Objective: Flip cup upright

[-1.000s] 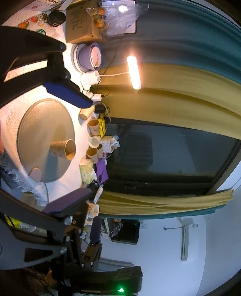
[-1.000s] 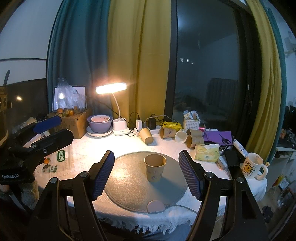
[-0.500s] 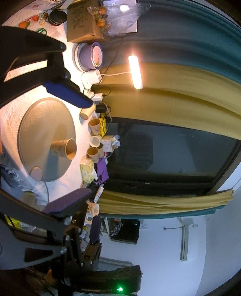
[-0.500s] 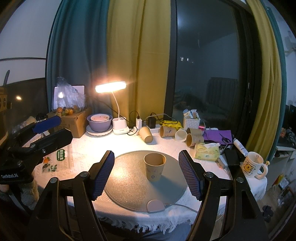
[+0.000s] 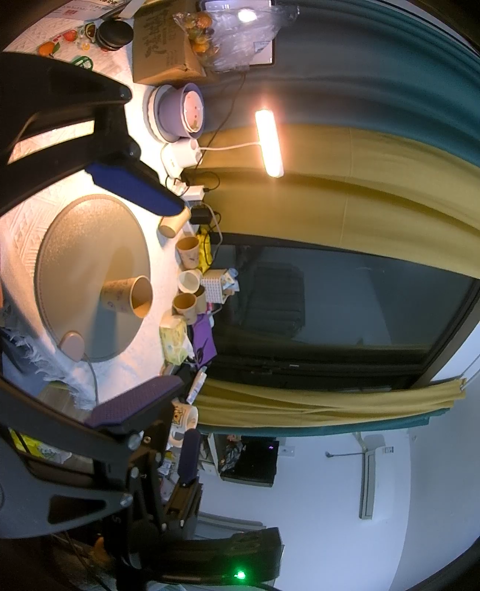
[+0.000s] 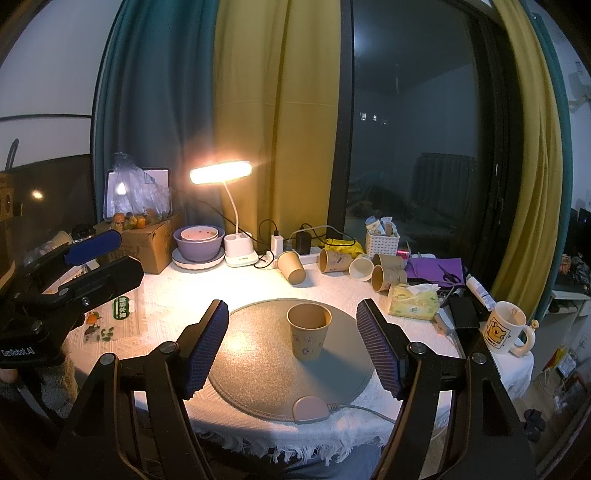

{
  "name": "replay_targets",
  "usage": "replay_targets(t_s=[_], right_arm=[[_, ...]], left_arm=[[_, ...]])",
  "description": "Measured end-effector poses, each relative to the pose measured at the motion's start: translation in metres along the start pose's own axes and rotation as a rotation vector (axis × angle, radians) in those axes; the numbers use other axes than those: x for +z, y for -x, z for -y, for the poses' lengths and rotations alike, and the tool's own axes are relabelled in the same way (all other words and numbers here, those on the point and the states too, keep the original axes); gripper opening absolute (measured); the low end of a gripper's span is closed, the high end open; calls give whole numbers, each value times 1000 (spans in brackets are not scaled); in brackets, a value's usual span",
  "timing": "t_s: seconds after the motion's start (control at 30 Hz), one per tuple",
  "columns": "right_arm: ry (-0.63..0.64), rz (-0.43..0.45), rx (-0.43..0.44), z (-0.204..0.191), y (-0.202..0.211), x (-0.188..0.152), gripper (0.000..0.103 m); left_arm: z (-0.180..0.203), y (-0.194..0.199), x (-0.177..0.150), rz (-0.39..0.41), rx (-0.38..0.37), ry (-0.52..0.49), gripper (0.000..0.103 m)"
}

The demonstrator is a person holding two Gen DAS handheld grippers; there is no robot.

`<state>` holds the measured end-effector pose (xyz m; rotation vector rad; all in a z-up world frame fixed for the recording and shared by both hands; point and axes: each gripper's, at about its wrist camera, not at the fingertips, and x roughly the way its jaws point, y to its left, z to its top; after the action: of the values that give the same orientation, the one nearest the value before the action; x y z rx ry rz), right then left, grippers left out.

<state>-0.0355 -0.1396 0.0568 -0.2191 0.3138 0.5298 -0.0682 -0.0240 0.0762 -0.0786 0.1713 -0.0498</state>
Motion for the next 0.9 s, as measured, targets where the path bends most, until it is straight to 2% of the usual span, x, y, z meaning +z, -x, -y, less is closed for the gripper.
replay_targets(t_s=[0.9], right_arm=[[-2, -4, 1, 1, -1, 0, 75]], left_arm=[[3, 0, -2, -1, 1, 0, 89]])
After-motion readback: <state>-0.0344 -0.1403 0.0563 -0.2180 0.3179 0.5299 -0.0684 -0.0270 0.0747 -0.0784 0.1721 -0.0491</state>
